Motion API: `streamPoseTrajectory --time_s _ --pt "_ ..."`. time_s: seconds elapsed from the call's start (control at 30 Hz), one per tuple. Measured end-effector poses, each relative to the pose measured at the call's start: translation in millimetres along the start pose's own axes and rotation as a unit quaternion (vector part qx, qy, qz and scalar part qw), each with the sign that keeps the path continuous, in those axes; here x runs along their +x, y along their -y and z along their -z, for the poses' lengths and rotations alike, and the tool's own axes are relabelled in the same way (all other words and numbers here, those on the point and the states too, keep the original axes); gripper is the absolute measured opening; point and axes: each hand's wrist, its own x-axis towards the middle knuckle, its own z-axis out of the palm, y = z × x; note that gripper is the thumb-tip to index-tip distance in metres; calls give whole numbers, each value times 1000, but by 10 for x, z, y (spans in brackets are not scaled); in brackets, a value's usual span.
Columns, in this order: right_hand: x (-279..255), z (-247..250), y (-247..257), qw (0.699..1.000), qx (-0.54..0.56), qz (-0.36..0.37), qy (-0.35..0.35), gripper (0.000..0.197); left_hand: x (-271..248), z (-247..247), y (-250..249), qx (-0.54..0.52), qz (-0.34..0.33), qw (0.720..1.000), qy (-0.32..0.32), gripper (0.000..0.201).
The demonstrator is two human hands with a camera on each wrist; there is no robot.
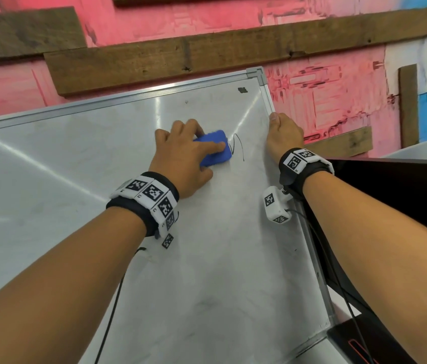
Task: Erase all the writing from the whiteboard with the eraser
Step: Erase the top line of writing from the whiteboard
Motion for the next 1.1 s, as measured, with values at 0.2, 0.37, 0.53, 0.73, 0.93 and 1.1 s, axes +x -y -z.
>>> streamPoseTrajectory --time_s 0.2,0.37,0.53,0.73,0.93,1.1 --pt "5 -6 2 1000 11 1 0 40 66 3 33 10 14 1000 3 52" --pt "4 -5 -11 1000 7 -2 3 40 124 -61 -152 15 22 1000 12 52" --pt "15 2 -24 1000 4 2 10 35 140 -86 -152 37 -42 998 41 50" --pt "29 -5 -39 1000 6 0 11 37 128 -188 -270 28 79 996 -40 56" --pt "35 -14 -31 1000 -3 1 8 42 156 -132 -190 32 -72 996 47 51" --pt "20 7 -9 1000 -7 1 4 37 176 -204 -243 29 79 995 -51 57"
